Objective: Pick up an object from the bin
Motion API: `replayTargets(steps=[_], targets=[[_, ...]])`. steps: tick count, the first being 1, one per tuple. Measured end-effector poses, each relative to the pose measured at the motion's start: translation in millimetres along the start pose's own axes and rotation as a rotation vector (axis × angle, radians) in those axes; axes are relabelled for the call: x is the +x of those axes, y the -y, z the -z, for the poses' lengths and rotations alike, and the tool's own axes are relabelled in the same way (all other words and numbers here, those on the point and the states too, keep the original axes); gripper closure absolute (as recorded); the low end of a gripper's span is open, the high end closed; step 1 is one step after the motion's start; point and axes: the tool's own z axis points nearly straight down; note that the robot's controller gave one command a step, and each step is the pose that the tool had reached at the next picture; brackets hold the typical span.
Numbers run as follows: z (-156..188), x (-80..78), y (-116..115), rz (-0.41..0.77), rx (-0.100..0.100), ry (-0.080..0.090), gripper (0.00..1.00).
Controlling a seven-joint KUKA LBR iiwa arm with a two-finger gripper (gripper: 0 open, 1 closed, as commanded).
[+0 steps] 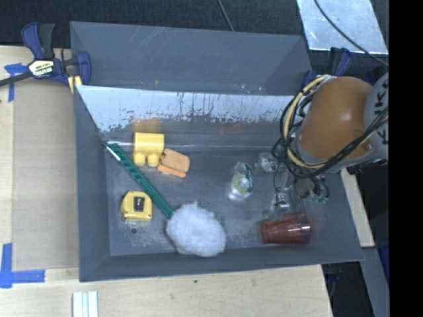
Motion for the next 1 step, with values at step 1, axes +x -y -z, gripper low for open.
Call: replayTargets(steps=[1], targets=[[4.6, -2.0, -0.2, 0.003, 0.001, 0.008, 0.00]])
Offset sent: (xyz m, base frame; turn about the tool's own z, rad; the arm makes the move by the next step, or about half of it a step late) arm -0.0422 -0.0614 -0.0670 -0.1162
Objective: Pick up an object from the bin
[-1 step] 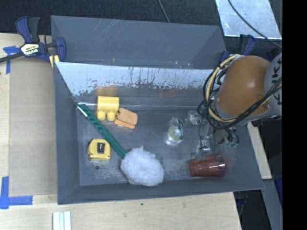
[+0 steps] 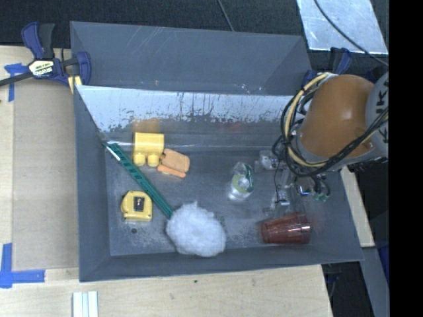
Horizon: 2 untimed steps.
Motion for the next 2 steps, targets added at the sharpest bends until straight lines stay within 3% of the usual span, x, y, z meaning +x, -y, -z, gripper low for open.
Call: replayTargets(steps=[1, 2], targets=[[-50, 22.9, 43, 0.102, -0.023, 0.030, 0.00], [-6, -47.2, -35, 0.250, -0.002, 0.011, 0.00]])
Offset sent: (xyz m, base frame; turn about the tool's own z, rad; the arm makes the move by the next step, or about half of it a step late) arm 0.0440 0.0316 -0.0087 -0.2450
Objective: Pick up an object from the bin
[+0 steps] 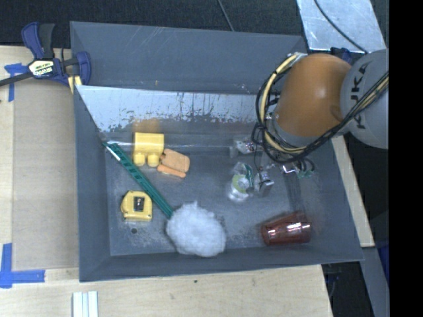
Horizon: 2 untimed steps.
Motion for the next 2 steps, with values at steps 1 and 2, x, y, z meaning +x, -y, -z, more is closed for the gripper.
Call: replayTargets(steps=[1, 2], targets=[[-28, 107.7, 89, -0.083, -0.002, 0.046, 0.00], [-65, -25.5, 11, 0.309, 0.003, 0.011, 0.00]])
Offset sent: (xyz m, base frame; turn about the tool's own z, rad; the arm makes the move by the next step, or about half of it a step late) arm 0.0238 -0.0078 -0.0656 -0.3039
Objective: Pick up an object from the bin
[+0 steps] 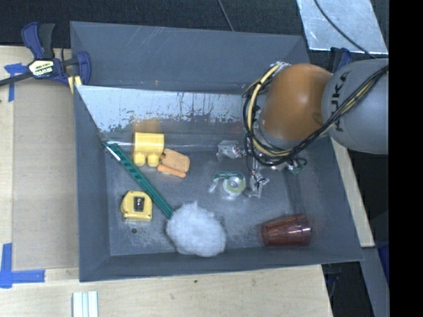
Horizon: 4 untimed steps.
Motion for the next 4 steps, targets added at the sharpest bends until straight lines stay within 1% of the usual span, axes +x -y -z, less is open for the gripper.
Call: replayTargets(steps=[1, 3, 4], targets=[[3, 148.9, 8, -0.322, 0.010, 0.040, 1.00], [6, 148.7, 7, -0.321, 0.008, 0.039, 1.00], [17, 148.4, 7, -0.321, 0.008, 0.039, 1.00]])
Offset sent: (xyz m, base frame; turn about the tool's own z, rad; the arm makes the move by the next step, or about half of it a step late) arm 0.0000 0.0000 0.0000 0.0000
